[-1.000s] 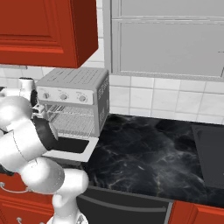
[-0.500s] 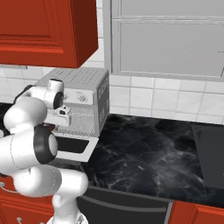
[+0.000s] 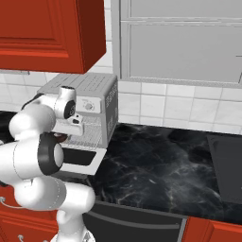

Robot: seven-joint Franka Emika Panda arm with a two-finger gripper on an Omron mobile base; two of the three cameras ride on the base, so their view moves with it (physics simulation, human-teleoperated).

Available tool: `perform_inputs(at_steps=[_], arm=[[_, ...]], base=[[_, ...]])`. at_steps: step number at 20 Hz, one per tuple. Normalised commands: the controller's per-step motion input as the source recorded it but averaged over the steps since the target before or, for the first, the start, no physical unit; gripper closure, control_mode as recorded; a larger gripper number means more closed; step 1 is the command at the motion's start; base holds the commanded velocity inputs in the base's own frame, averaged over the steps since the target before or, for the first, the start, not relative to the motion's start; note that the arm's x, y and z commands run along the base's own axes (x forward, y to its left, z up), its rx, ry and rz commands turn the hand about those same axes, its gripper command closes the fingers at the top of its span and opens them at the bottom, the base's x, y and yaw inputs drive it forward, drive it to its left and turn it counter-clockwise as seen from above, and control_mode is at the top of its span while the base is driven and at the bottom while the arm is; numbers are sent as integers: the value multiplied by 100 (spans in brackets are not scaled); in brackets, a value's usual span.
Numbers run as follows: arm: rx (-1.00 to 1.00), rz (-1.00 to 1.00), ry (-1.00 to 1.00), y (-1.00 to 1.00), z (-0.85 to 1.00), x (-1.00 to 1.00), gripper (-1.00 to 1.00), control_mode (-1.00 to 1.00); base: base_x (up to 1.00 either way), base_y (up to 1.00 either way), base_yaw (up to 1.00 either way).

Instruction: Pick up the bagel from the plate, place it on the toaster oven rack, close the door, and set the timer.

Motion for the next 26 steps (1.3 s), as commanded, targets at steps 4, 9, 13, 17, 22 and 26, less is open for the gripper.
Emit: perform_inputs(at_steps=[4,9,13,17,22,26], arm=[[0,16,0,-8,-33,23,100,-100],[0,12,1,-3,-40,17,100,-100],[0,7,9,-1,-55,4,100,-100],[-2,4,6,-2,-59,-2,100,-100],[-7,0,17,-1,-64,-29,100,-100],[-4,0,11,0,-54,-39,100,-100]], base=[[0,0,0],[0,0,0],[0,0,0],[0,0,0],[0,0,0],[0,0,0]])
